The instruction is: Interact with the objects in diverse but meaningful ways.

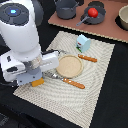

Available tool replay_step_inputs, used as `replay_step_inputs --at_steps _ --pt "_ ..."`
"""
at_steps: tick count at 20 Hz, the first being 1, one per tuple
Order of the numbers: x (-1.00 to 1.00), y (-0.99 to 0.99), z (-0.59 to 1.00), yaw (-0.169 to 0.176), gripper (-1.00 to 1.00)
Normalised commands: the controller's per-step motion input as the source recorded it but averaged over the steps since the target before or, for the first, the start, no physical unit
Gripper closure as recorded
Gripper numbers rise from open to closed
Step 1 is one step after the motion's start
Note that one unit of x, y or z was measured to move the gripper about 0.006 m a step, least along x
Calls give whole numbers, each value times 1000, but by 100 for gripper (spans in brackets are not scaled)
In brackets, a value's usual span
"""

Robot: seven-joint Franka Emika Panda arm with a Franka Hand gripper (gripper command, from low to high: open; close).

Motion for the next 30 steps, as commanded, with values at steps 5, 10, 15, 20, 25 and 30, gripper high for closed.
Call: replay_step_inputs --at_steps 5,10,15,20,25,30 --pt "-405 -506 566 0 100" --pt "-191 -403 453 0 100" --pt "198 -161 593 0 100" --pt "703 139 754 0 100" --pt "958 521 765 0 100" --pt "927 575 643 0 100"
